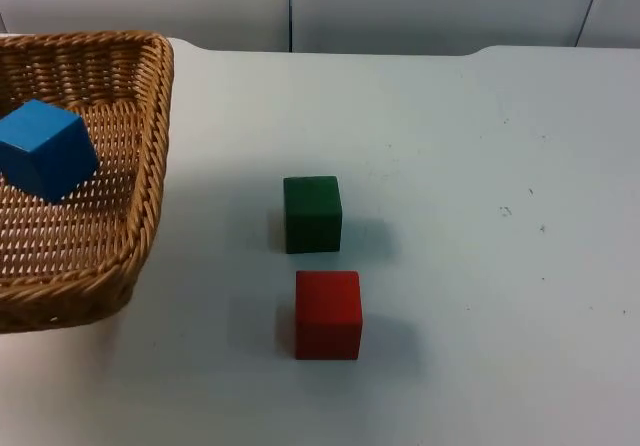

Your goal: Pick up the basket with the left hand and place the blue cube into the basket with the right hand.

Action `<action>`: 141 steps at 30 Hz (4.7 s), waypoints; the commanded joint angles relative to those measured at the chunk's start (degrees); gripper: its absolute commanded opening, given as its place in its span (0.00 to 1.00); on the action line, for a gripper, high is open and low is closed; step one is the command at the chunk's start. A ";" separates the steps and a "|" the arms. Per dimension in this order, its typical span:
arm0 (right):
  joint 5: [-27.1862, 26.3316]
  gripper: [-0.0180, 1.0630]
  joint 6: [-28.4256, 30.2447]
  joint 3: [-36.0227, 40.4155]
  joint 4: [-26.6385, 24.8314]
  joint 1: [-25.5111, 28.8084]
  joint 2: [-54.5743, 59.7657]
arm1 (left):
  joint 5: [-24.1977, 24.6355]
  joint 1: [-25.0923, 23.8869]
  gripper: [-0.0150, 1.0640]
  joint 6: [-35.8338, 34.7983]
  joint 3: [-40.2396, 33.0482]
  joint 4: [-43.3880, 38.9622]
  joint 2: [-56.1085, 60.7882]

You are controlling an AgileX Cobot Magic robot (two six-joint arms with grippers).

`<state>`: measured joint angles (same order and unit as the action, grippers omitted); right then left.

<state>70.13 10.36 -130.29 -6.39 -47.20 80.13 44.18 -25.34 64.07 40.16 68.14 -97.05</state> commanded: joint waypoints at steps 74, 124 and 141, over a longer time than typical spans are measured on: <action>-20.49 0.69 -8.71 73.63 5.05 -0.01 -45.48 | -18.08 8.22 0.89 27.31 0.71 20.23 3.40; -32.33 0.69 -10.68 87.62 16.01 -0.01 -45.48 | 3.74 34.20 0.88 -50.62 -4.63 -57.62 84.40; -37.88 0.69 -8.46 93.50 14.23 -0.01 -45.59 | 17.16 34.20 0.88 -61.74 -7.56 -68.14 97.05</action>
<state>33.37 0.83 -36.99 7.96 -47.20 34.67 60.14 8.64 2.89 34.08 -0.95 -0.34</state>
